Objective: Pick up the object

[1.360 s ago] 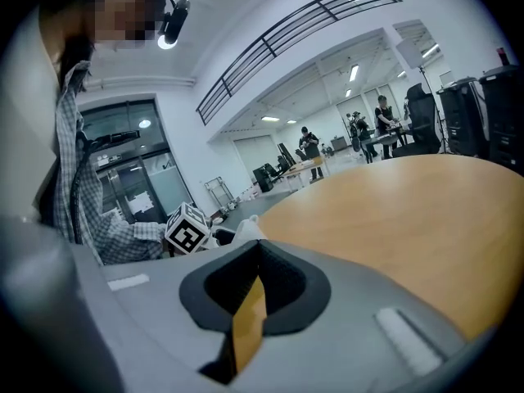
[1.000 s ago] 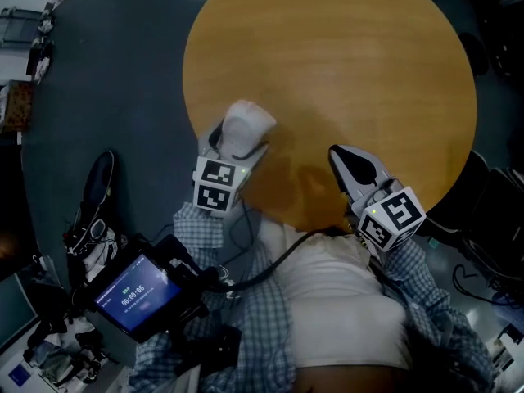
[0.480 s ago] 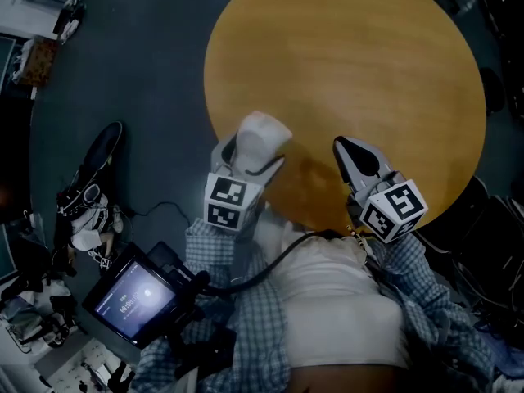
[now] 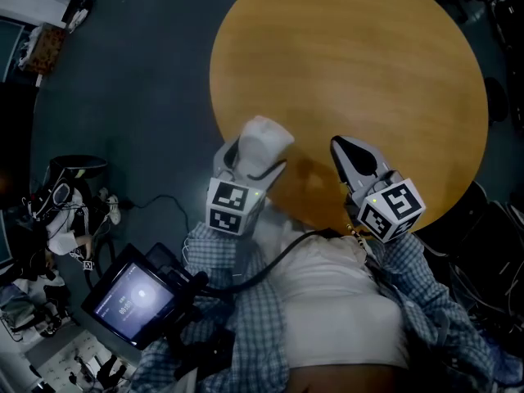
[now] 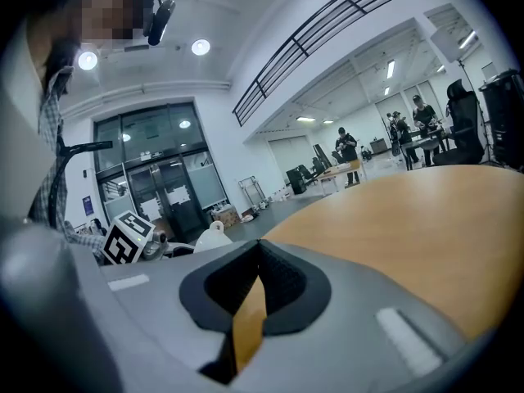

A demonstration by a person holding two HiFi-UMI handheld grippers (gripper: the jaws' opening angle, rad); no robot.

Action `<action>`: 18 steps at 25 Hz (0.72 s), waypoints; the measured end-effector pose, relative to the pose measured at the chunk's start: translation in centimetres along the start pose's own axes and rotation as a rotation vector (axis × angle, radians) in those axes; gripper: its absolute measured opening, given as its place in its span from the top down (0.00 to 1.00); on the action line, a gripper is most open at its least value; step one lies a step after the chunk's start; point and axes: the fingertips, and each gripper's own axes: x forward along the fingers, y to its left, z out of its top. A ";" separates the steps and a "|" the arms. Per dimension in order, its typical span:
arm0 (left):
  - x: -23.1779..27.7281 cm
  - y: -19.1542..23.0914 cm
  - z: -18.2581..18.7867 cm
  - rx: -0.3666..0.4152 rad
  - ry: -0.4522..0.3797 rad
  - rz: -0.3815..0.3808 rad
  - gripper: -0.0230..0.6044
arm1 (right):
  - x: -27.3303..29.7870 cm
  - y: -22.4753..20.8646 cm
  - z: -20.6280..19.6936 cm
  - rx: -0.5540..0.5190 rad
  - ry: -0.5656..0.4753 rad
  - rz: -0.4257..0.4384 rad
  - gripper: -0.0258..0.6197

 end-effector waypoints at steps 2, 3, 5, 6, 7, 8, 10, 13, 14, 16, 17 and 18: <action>0.0 0.0 0.0 0.004 0.001 0.000 0.24 | 0.0 0.1 0.1 0.000 0.000 0.000 0.95; 0.0 -0.1 0.0 0.006 0.002 -0.001 0.24 | -0.1 0.1 0.1 0.000 0.001 0.000 0.95; 0.0 -0.2 0.0 0.005 0.003 -0.002 0.24 | -0.1 0.1 0.0 0.000 0.005 -0.001 0.95; 0.0 -0.2 -0.1 0.004 0.003 -0.003 0.24 | -0.1 0.1 0.0 0.001 0.007 -0.002 0.95; 0.0 -0.2 -0.1 0.003 0.003 -0.004 0.24 | -0.1 0.1 -0.1 0.001 0.008 -0.002 0.95; 0.1 -0.3 -0.1 0.005 0.004 -0.007 0.24 | -0.1 0.2 -0.1 0.000 0.009 -0.002 0.95; 0.1 -0.3 -0.3 0.013 0.008 -0.012 0.24 | -0.1 0.2 -0.2 -0.004 0.011 0.000 0.95; 0.1 -0.2 -0.4 0.020 0.013 -0.009 0.24 | 0.0 0.4 -0.4 -0.006 0.016 0.002 0.95; 0.1 -0.1 -0.5 0.021 0.013 -0.006 0.24 | 0.1 0.5 -0.4 -0.007 0.016 0.003 0.95; 0.0 0.1 -0.5 0.021 0.014 -0.002 0.24 | 0.1 0.7 -0.4 -0.010 0.016 0.006 0.95; -0.1 0.2 -0.5 0.022 0.014 -0.001 0.24 | 0.1 0.8 -0.4 -0.011 0.015 0.006 0.95; -0.1 0.3 -0.5 0.022 0.014 0.000 0.24 | 0.1 0.9 -0.4 -0.013 0.015 0.007 0.95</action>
